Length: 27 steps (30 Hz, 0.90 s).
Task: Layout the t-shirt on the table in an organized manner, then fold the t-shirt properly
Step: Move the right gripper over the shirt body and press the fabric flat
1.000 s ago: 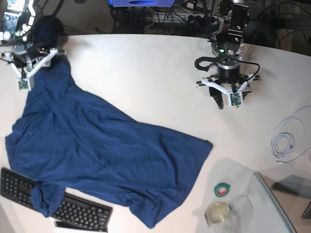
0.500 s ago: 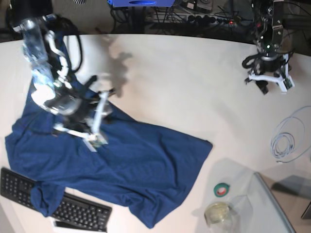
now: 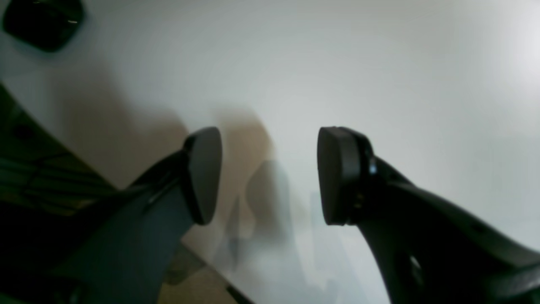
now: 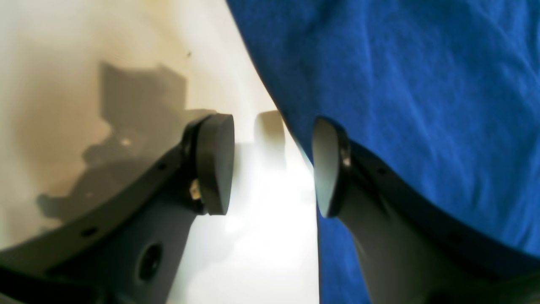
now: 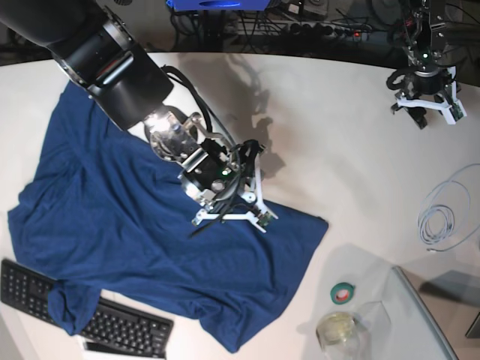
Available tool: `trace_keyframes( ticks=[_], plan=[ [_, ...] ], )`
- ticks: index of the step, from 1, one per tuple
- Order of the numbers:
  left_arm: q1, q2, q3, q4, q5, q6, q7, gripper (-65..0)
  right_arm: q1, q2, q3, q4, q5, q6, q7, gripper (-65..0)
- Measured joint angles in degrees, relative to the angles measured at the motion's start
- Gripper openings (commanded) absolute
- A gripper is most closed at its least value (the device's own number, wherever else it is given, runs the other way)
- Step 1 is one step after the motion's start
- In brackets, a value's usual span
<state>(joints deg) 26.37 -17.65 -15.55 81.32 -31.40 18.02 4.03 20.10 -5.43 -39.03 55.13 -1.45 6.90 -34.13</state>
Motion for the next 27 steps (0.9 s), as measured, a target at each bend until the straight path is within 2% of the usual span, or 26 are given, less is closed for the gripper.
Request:
trace_keyframes(
  ticks=[2, 5, 7, 12, 13, 16, 17, 21, 25, 27],
  plan=[
    [0.79, -0.17, -0.81, 0.28, -0.02, 0.02, -0.09, -30.6, -0.26, -0.57, -0.07, -1.22, -1.60, -1.81, 2.14, -36.5],
    [1.88, -0.15, -2.05, 0.48, 0.00, 0.02, -0.09, -30.6, -0.22, -0.37, -0.09, -1.33, -2.32, -7.10, 3.19, -36.5],
    [1.92, -0.13, -2.29, 0.55, -0.02, 0.00, -0.07, -30.6, 0.96, -0.24, -0.02, -3.13, -2.51, -7.76, 3.63, -36.5],
    [1.77, -0.15, -2.38, 0.63, -0.02, 0.00, -0.07, -30.6, 4.17, -0.52, -0.02, -13.09, -2.38, -7.82, 8.92, -37.1],
    [1.77, -0.13, -2.36, 0.63, -0.02, 0.00, 0.07, -30.6, 4.15, -0.26, 0.02, -13.46, -2.10, -7.98, 10.36, -39.6],
    [1.70, -0.13, -2.36, 0.63, 0.00, -0.02, 0.09, -30.6, 4.00, -0.48, 0.02, -13.60, -2.43, -7.93, 9.62, -57.8],
    [1.60, -0.15, -2.36, 0.63, 0.00, -0.02, 0.09, -30.6, 3.69, -0.48, 0.02, -13.60, -2.40, -7.93, 9.62, -61.8],
    [1.42, -0.11, -2.36, 0.63, -0.02, -0.02, 0.09, -30.6, 2.16, -0.57, -0.09, -13.00, -3.30, -8.44, 11.02, -64.8],
    [1.29, -0.17, -2.36, 0.70, 0.00, 0.00, 0.07, -30.6, -3.48, 0.28, -0.07, -3.23, -3.06, -8.44, 5.07, -64.8],
    [1.33, -0.13, -2.38, 0.70, -0.07, -0.04, 0.02, -30.6, -8.00, 0.90, -0.50, 4.74, -2.64, -6.05, 0.22, -64.8]
  ],
)
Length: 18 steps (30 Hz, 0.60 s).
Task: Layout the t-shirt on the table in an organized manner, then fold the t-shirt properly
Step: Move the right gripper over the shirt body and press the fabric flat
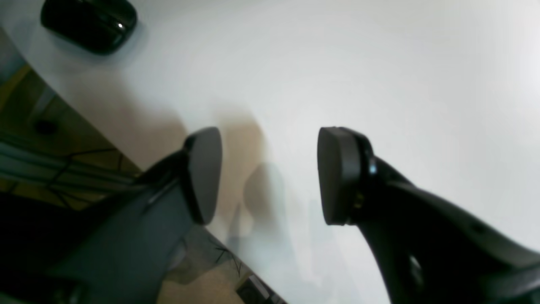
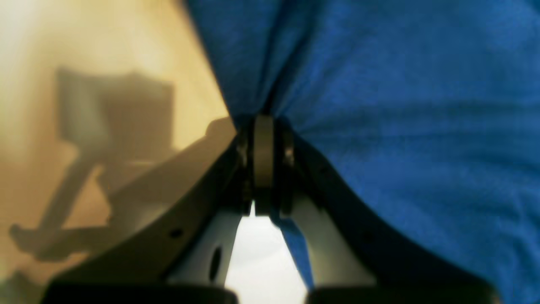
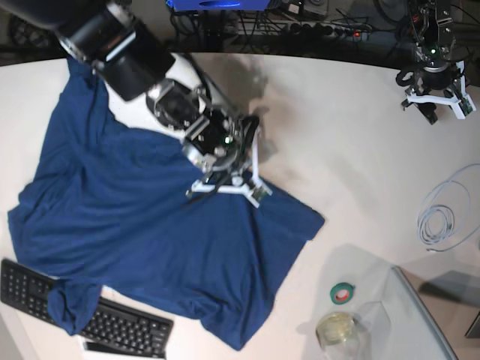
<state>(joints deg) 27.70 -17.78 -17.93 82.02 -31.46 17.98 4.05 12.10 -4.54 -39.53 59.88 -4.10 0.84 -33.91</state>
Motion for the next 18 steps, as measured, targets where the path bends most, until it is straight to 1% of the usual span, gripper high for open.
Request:
trace_keyframes(
  ticks=[1, 3, 4, 6, 9, 11, 13, 14, 15, 16, 18],
  plan=[
    [-0.02, 0.09, 0.02, 0.00, 0.00, 0.02, 0.13, -30.6, -1.70, 0.50, -0.09, 4.22, 0.63, 2.97, -2.16, -64.8],
    [-0.04, 0.00, 0.13, 0.00, -0.09, 0.02, 0.02, -30.6, -3.89, 1.03, 0.20, 12.44, 0.31, 6.19, -5.90, -64.8],
    [-0.07, 0.02, 0.20, 0.00, 0.04, 0.04, 0.09, -30.6, -3.72, 1.03, 0.20, 15.52, 0.15, 7.41, -7.85, -64.8],
    [-0.59, 0.04, 0.52, 0.00, 0.07, 0.02, 0.33, -30.6, -2.12, 0.92, 0.70, 19.06, 0.17, 7.61, -9.77, -64.8],
    [-1.44, -0.09, 0.57, 0.00, 0.07, 0.04, 0.48, -30.6, 0.87, 1.11, 4.57, 19.15, 0.63, 8.39, -11.47, -64.7],
    [-1.57, -0.20, 0.57, 0.04, 0.09, 0.02, 0.11, -30.6, 3.02, 1.60, 9.79, 16.31, 0.26, 10.51, -11.26, -64.2],
    [-1.46, -0.11, 0.57, 0.04, 0.11, 0.04, 0.17, -30.6, 5.95, 1.46, 16.52, 9.73, -0.46, 12.50, -11.41, -63.5],
    [-1.33, -0.02, 0.57, 0.04, 0.07, 0.04, 0.28, -30.6, 7.76, 1.31, 19.63, 5.53, 0.04, 13.57, -11.39, -61.4],
    [-1.31, -0.04, 0.57, 0.04, 0.09, 0.02, 0.28, -30.6, 9.75, 1.33, 21.92, 1.07, -0.26, 13.73, -11.34, -58.1],
    [-1.36, -0.04, 0.63, 0.04, 0.11, 0.04, 0.52, -30.6, 12.22, 1.25, 23.87, -4.11, -0.87, 13.81, -11.30, -52.4],
    [-1.36, 0.00, 0.61, 0.04, 0.11, 0.04, 0.33, -30.6, 15.19, 1.31, 25.18, -11.02, -0.70, 13.79, -11.85, -41.7]
  ],
)
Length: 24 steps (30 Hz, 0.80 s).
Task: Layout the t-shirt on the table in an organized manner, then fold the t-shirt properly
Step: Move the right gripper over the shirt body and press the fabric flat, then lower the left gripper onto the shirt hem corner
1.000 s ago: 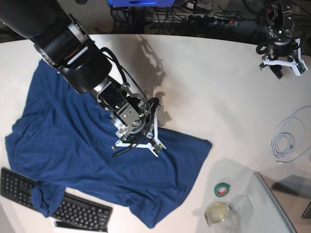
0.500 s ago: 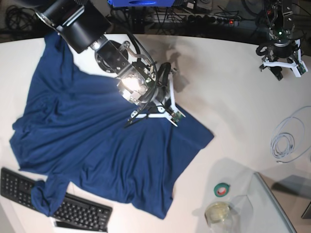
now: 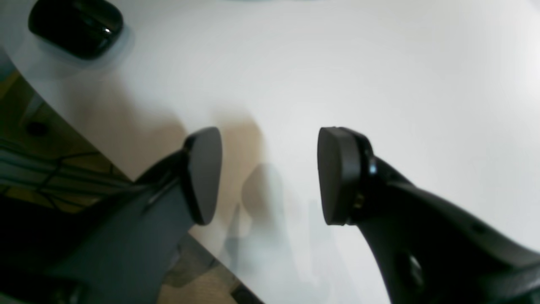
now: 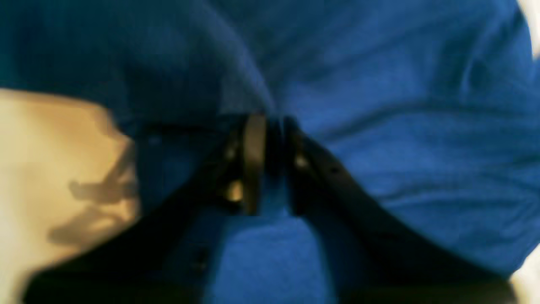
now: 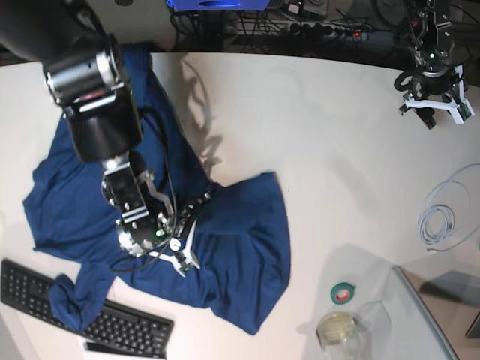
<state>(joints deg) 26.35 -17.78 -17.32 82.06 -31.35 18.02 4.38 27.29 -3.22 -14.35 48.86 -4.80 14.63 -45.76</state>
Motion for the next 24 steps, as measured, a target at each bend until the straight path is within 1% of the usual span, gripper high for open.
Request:
trace_keyframes(
  ticks=[1, 2, 3, 5, 6, 7, 8, 9, 11, 13, 15, 16, 20, 24],
  plan=[
    [-0.22, 0.09, 0.02, 0.00, -0.07, -0.09, -0.09, -30.6, -0.07, -0.04, 0.00, -0.11, 0.00, -0.02, -0.90, -39.0],
    [-0.48, 0.15, 0.07, 0.00, -0.04, 0.00, 0.20, -30.6, -0.87, -0.15, -0.02, 1.38, 0.11, 0.02, -1.86, -38.6],
    [-0.66, 0.22, 0.04, 0.00, -0.04, 0.00, 0.09, -30.6, -2.67, -0.33, -0.07, 4.74, 0.04, 0.20, -2.34, -39.5],
    [-0.79, 0.11, 0.15, 0.00, -0.09, -0.02, -0.15, -30.6, -8.39, -0.63, -0.83, 15.87, 0.33, 0.59, -2.08, -39.5],
    [-0.90, 0.02, 0.61, 0.00, -0.02, 0.00, -0.28, -30.6, -10.34, -0.44, -2.82, 20.31, 0.81, 1.07, -1.66, -39.3],
    [-0.90, -0.04, 1.05, 0.00, -0.04, 0.02, -0.26, -30.6, -11.82, 0.11, -6.21, 23.63, -0.09, 0.70, -1.11, -39.3],
    [-0.83, 0.00, 1.46, 0.00, -0.04, 0.02, -0.13, -30.6, -12.11, 0.59, -9.75, 24.46, 0.57, 0.79, -0.46, -39.3],
    [-0.76, 0.02, 1.84, 0.00, -0.11, -0.11, -0.15, -30.6, -11.98, 1.03, -13.46, 24.50, 0.33, 0.76, 0.37, -39.3],
    [-0.79, 0.17, 1.95, 0.00, -0.07, -0.15, 0.26, -30.6, -11.74, 0.63, -19.30, 22.56, 0.63, 0.39, 1.38, -39.3],
    [-0.74, -0.09, 1.88, 0.00, -0.04, -0.11, -0.02, -30.6, -12.35, -0.50, -22.21, 19.45, 0.94, -2.08, 4.35, -39.3],
    [-0.70, -0.22, 1.77, 0.00, -0.02, 0.02, -0.09, -30.6, -12.50, -1.77, -22.32, 15.80, 0.83, -4.26, 7.13, -39.3],
    [-0.61, -0.20, 1.77, 0.00, -0.04, -0.02, -0.07, -30.6, -11.78, -2.27, -22.34, 13.75, 0.90, -4.68, 8.31, -39.3],
    [-0.28, -0.02, 1.73, 0.00, -0.02, 0.00, 0.00, -30.6, -7.50, -3.06, -22.25, 6.84, 0.04, -5.55, 9.25, -39.5],
    [-0.28, -0.02, 1.62, 0.00, -0.02, -0.04, -0.09, -30.6, -6.93, -3.48, -22.21, 5.01, 0.13, -5.75, 10.10, -39.6]
  ],
)
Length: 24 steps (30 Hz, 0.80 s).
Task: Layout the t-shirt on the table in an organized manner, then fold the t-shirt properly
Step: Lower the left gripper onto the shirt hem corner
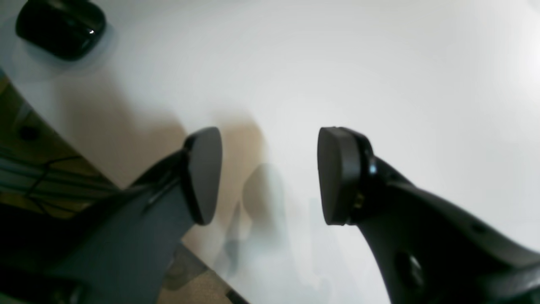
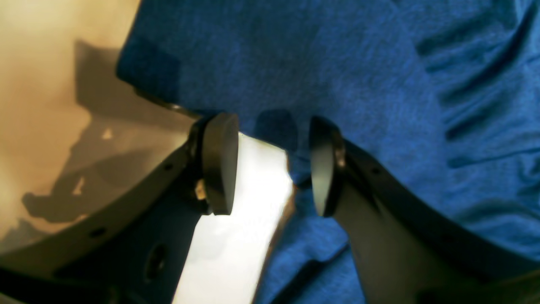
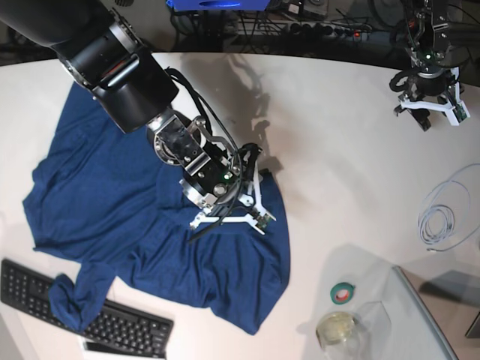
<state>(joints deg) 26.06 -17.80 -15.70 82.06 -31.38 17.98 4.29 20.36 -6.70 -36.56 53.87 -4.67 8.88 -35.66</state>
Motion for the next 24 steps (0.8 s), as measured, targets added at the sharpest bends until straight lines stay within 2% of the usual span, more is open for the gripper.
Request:
trace_keyframes(
  ticks=[4, 6, 9, 10, 12, 15, 17, 19, 24],
  plan=[
    [0.00, 0.02, 0.17, 0.00, 0.00, 0.04, 0.02, -30.6, -0.09, 0.00, -5.20, 0.37, 0.04, -0.11, 0.74, -40.1],
    [-0.11, -0.09, 2.84, 1.03, -0.04, 0.68, -0.11, -30.6, -3.02, 0.00, -4.20, 5.42, 0.20, -0.09, 0.52, -40.1],
    [-1.60, -0.68, 12.04, 3.06, -0.07, 0.00, 0.17, -30.6, -8.52, 0.85, 3.04, 17.07, 1.14, 0.39, -0.55, -40.1],
    [-2.89, -0.48, 15.02, 3.26, 0.04, 0.70, -0.09, -29.9, -10.05, 1.36, 6.05, 21.05, 1.62, 0.59, -1.97, -40.1],
    [-6.49, 0.20, 21.97, 2.73, -0.17, -0.63, 0.15, -29.8, -12.48, 3.76, 12.22, 28.46, 0.15, -0.04, -2.86, -40.1],
    [-12.59, 0.22, 32.59, -0.94, -0.13, 0.00, -0.04, -29.6, -17.84, 8.04, 20.79, 38.69, -0.55, -0.94, -3.54, -40.1],
    [-15.17, 0.33, 37.20, -2.97, -0.39, 0.02, 0.07, -29.5, -21.24, 9.40, 25.27, 42.53, -0.13, -0.76, -4.17, -40.1],
    [-17.09, 1.64, 39.98, -4.31, -0.44, 0.04, 0.31, -28.8, -23.15, 10.97, 28.55, 44.41, 0.11, -0.50, -4.63, -40.1],
    [-19.39, 6.12, 40.85, -6.36, -0.35, 0.07, -0.20, -18.4, -26.51, 14.91, 34.88, 45.59, -0.02, 0.07, -3.85, -40.1]
  ],
)
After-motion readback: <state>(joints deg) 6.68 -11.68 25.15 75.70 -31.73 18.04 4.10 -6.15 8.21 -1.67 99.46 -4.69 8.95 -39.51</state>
